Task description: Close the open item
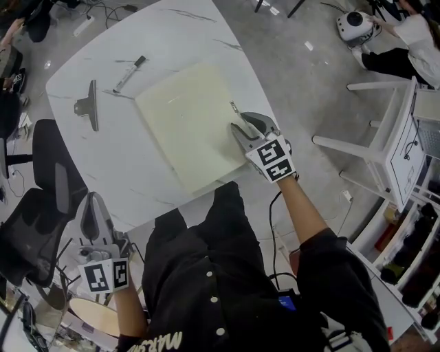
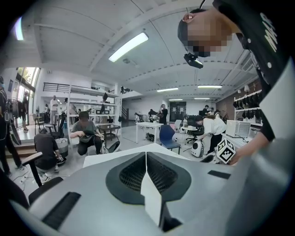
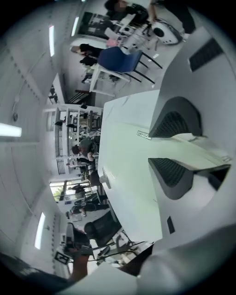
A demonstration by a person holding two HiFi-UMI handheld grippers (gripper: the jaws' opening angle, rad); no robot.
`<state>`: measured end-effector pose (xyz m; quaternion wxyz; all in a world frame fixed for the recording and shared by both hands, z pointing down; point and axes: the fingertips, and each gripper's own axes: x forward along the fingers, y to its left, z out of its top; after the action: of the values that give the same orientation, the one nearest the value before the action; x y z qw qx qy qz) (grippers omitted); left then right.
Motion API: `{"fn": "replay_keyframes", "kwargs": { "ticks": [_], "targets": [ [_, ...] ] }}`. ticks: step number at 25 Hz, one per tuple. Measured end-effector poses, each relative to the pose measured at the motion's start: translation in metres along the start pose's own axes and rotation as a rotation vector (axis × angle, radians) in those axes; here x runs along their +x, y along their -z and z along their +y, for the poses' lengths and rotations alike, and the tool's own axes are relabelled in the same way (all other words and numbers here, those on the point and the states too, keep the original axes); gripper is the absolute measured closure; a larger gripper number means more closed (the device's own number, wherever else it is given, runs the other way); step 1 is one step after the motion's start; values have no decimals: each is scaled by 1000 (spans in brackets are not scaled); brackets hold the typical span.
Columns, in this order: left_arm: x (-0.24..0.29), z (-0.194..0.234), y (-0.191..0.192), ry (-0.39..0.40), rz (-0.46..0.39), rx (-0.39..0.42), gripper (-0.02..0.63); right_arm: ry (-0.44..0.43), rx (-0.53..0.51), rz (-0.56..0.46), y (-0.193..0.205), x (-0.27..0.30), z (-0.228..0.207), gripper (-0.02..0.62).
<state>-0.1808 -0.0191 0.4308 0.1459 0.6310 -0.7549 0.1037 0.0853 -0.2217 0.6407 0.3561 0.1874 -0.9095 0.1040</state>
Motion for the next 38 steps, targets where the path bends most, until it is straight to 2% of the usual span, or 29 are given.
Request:
{"fn": "replay_keyframes", "kwargs": {
  "ticks": [4, 7, 9, 11, 15, 20, 22, 26, 30, 38],
  "targets": [
    [-1, 1, 2, 1, 2, 1, 584, 26, -172, 12, 0, 1, 9, 457],
    [-2, -2, 5, 4, 5, -2, 584, 0, -306, 36, 2, 2, 17, 503],
    [-3, -2, 7, 3, 8, -3, 584, -37, -339, 56, 4, 4, 21, 527],
    [-4, -2, 9, 1, 13, -5, 584, -92, -266, 71, 5, 5, 20, 545],
    [-5, -3, 11, 0, 17, -8, 584, -183, -34, 94, 4, 7, 11, 541],
    [-6, -6, 11, 8, 12, -7, 584, -214, 228, 115, 5, 10, 0, 565],
    [-8, -6, 10, 7, 7, -7, 584, -207, 287, 107, 3, 9, -2, 563],
    [-10, -5, 5, 6, -5, -2, 584, -145, 158, 60, -2, 3, 1, 560],
    [-11, 0, 6, -1, -7, -4, 584, -98, 89, 23, -10, 3, 5, 558],
    [-4, -2, 1, -7, -27, -16, 584, -24, 72, -76, -37, -4, -11, 558]
  ]
}}
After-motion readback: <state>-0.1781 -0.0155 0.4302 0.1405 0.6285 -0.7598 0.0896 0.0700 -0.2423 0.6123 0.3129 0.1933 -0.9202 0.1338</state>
